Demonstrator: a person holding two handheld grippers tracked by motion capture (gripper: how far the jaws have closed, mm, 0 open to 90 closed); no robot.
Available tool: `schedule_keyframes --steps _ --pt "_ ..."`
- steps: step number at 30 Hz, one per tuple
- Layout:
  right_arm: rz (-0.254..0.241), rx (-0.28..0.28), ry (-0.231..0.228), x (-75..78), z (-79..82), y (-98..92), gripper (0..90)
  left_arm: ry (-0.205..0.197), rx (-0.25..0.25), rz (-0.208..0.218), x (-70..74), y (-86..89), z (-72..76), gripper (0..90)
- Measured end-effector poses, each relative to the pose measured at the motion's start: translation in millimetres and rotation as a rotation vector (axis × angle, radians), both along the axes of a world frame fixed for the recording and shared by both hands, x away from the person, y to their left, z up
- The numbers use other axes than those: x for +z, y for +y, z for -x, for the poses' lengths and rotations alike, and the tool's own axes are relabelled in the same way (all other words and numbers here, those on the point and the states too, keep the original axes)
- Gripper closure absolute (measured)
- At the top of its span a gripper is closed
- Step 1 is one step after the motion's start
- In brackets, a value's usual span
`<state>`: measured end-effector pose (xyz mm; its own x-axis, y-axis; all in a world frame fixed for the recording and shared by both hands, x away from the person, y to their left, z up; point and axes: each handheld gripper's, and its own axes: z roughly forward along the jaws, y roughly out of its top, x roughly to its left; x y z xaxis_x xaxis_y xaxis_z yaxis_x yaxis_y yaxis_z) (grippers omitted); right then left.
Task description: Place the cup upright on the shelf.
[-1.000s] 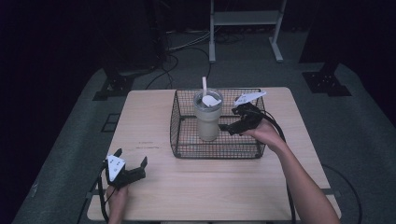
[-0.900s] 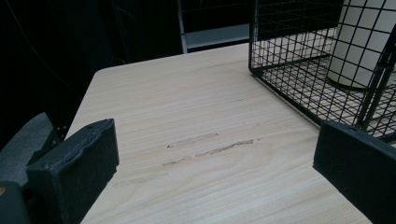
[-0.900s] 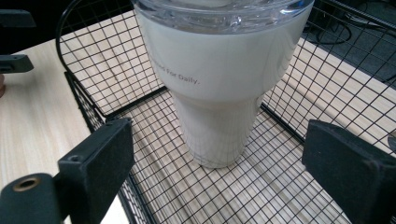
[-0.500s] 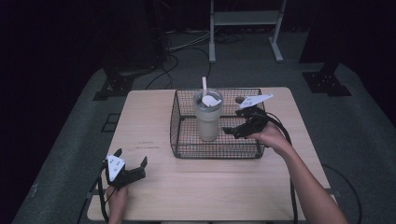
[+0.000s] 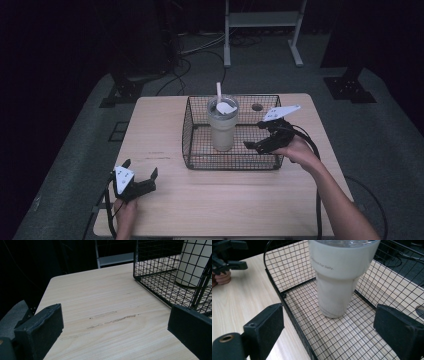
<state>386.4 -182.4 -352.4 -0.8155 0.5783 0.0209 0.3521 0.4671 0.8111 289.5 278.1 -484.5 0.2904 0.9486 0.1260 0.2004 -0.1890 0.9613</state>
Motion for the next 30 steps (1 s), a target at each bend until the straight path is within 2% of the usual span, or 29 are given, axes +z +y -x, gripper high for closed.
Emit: schedule_keyframes --steps 15,22,30 --pt "0.001 0.039 -0.015 1.1 24.7 -6.0 8.8 0.000 0.001 0.005 -0.1 -0.3 0.0 0.0" --pt "0.004 0.054 -0.023 -2.0 37.2 -10.6 8.8 0.002 0.002 0.005 0.0 -0.3 0.0 0.0" --pt "0.000 0.055 -0.011 -10.8 45.7 -22.5 8.8 0.003 0.001 -0.002 0.0 -0.1 0.1 0.0"
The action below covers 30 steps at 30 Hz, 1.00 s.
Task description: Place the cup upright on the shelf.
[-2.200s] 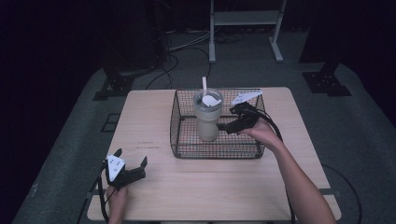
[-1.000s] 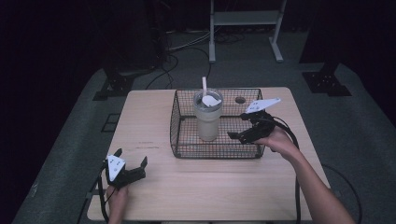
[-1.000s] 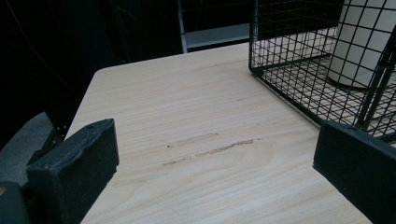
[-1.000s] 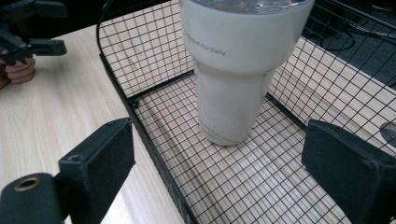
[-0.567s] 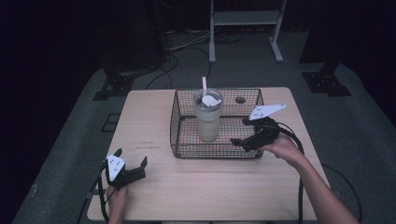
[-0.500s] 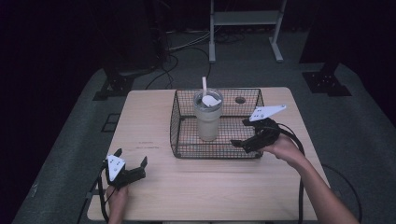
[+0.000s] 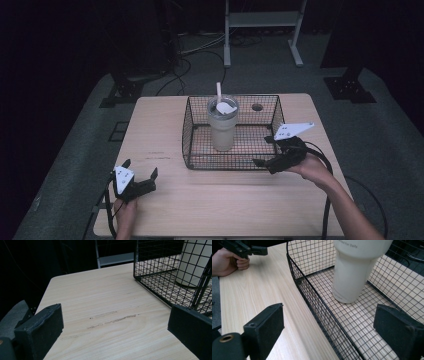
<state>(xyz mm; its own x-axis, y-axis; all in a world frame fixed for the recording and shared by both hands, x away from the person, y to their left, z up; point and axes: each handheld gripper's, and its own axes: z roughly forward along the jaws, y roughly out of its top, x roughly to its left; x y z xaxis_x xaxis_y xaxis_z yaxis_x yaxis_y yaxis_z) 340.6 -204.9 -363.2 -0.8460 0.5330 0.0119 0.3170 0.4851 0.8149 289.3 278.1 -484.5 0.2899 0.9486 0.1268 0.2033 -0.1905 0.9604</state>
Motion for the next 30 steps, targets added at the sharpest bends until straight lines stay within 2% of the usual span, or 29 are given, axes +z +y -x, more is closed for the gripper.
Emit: schedule_keyframes --steps 6,16,19,30 --pt "-0.028 -0.014 0.024 -10.1 5.4 -10.7 8.8 -0.001 0.001 0.001 -0.2 -0.3 -0.2 0.0" --pt "-0.058 -0.006 0.051 -27.5 16.1 -22.6 8.8 -0.002 0.001 0.000 -0.1 -0.6 -0.1 0.0" --pt "-0.068 -0.002 0.054 -34.9 21.8 -26.2 8.8 0.000 0.001 0.001 -0.1 -0.6 0.0 0.0" --pt "-0.088 -0.003 0.045 -47.4 35.3 -39.5 8.8 0.000 0.001 0.000 -0.1 -0.8 0.0 0.0"
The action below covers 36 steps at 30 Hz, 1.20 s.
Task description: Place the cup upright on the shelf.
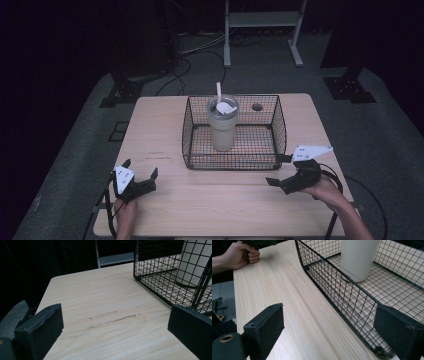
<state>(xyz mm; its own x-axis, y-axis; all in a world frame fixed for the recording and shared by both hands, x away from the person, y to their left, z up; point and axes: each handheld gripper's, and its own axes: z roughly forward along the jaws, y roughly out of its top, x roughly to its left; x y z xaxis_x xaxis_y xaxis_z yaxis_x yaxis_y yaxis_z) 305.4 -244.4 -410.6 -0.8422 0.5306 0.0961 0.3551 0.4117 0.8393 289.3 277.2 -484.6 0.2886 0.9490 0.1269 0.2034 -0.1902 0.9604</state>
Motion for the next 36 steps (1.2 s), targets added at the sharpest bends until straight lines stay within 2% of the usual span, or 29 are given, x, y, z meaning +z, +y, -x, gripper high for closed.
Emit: schedule_keyframes --steps 10,16,21,30,36 --pt "0.025 -0.004 -0.019 -17.6 10.9 -16.4 8.8 -0.001 -0.001 -0.001 -0.1 -0.2 0.0 0.0" --pt "0.005 0.002 -0.034 -22.3 20.3 -24.9 8.8 0.001 0.000 -0.001 0.0 -0.3 -0.2 0.0" --pt "0.013 -0.008 -0.034 -32.5 29.2 -34.1 8.8 0.001 0.001 -0.005 0.0 -0.6 0.1 0.0" --pt "0.014 -0.061 -0.039 -55.2 40.7 -49.3 8.8 0.002 0.002 -0.006 0.0 -0.7 0.0 0.0" --pt "-0.033 -0.122 -0.042 -67.9 48.3 -56.6 8.8 0.001 0.002 -0.004 0.0 -0.5 -0.2 0.0"
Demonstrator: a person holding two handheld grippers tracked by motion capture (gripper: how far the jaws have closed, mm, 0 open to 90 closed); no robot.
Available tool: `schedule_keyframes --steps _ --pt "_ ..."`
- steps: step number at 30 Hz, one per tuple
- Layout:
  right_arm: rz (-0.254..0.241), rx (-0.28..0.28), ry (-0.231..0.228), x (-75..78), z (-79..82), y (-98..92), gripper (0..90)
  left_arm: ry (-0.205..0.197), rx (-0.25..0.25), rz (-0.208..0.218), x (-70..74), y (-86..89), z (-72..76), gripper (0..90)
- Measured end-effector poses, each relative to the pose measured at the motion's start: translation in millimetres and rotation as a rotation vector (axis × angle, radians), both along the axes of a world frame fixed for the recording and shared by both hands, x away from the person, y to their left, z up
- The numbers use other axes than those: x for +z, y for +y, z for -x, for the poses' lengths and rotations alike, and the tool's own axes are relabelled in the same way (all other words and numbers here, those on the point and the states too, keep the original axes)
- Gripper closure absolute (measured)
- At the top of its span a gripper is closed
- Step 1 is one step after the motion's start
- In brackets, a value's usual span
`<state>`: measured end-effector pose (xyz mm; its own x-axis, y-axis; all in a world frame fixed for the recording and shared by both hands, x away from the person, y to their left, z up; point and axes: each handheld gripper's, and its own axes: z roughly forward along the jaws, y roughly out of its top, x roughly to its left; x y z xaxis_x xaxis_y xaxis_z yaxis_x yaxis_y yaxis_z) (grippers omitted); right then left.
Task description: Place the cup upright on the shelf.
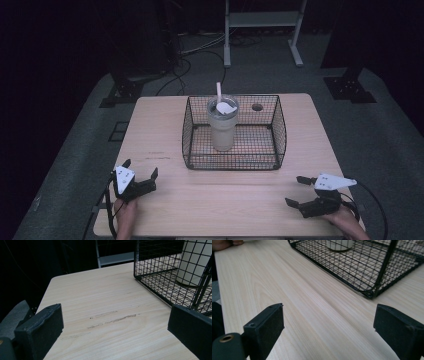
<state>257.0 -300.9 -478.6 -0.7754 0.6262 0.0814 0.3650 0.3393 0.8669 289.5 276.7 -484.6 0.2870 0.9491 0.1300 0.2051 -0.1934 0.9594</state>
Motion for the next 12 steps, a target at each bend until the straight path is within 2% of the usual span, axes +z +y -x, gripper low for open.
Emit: schedule_keyframes --steps 5,7,11,12 --pt "-0.034 -0.050 -0.011 -7.5 8.4 -6.2 8.8 0.001 -0.001 -0.001 0.0 -0.1 0.0 0.0" --pt "-0.049 -0.095 -0.038 -12.7 12.1 -8.5 8.8 0.001 -0.001 0.001 0.0 0.0 -0.2 0.0" --pt "-0.083 -0.137 -0.058 -17.6 17.2 -9.3 8.7 0.003 -0.003 -0.001 0.1 -0.1 -0.6 0.0" --pt "-0.077 -0.141 -0.066 -18.2 18.9 -8.7 8.7 0.004 -0.005 -0.003 0.2 0.0 -1.0 0.0"
